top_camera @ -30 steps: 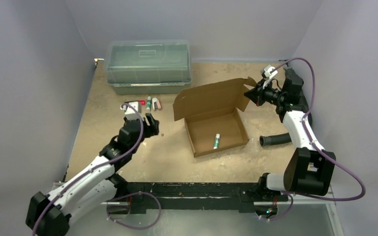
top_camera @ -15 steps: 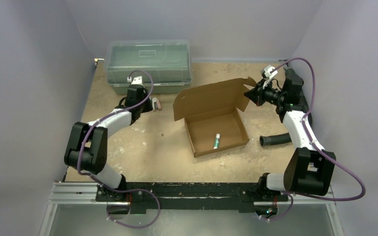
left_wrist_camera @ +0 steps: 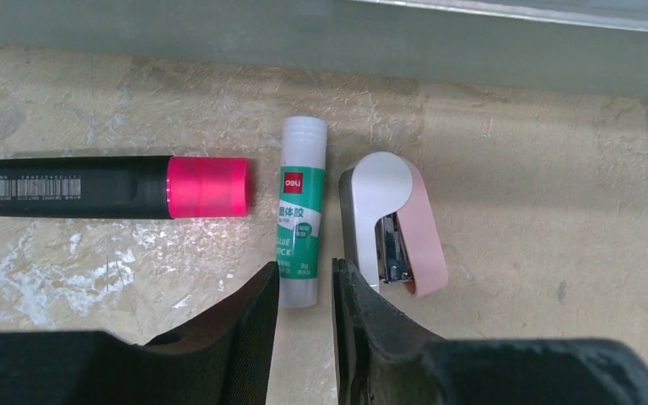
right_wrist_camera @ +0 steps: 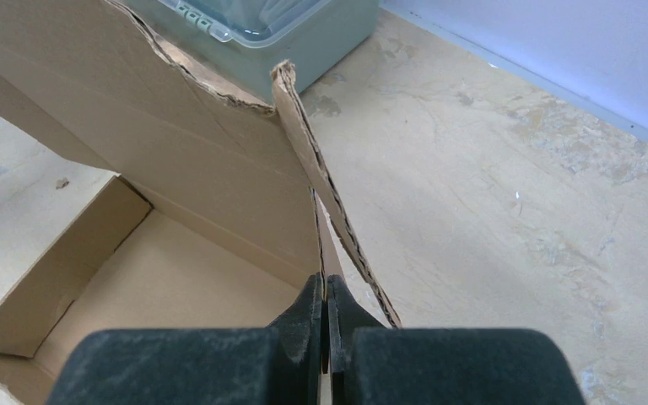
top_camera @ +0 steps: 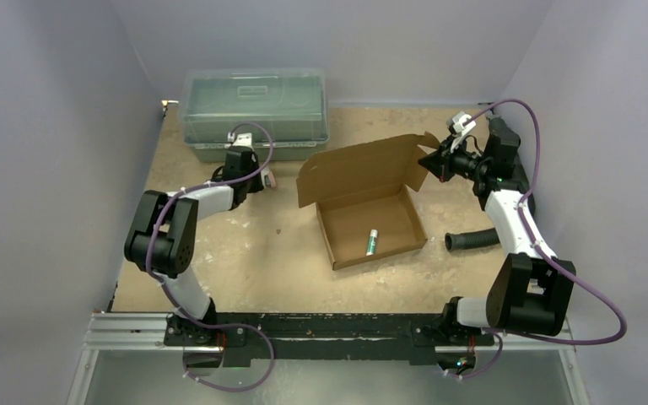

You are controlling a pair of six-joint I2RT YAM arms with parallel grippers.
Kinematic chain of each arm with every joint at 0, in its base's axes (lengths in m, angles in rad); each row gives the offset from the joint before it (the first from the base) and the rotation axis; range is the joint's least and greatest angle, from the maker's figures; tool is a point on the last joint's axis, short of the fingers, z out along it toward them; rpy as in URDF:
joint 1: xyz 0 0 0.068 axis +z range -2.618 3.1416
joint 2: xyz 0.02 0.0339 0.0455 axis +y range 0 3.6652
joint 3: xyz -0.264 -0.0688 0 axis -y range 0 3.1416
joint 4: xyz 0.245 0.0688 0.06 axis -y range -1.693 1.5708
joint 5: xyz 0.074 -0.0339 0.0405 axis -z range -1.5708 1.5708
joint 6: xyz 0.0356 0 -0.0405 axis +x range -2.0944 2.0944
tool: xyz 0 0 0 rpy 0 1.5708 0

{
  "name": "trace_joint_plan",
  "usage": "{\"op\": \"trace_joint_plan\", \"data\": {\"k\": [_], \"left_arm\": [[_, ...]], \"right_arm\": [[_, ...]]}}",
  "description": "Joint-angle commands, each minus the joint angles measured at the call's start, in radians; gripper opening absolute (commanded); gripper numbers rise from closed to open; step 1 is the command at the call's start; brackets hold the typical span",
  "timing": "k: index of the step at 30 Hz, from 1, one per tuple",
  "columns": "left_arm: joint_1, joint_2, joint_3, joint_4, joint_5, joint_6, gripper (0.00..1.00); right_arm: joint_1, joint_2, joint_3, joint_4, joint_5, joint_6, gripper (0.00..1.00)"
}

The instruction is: Fold the paper box

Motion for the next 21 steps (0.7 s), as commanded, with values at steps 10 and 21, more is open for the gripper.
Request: {"op": "trace_joint_plan", "data": {"k": [10,21], "left_arm": [[0.006,0.056,0.033,0.044,-0.02,-0.015,0.29],[0.006,-0.054,-0.044,0.047,-0.013,-0.044,0.0]], "right_arm": [[-0.003,0.01,0.01,0.005,-0.031,-0.006,0.0],[-0.003,0.002,0.011,0.002,-0.036,-0.006,0.0]]}}
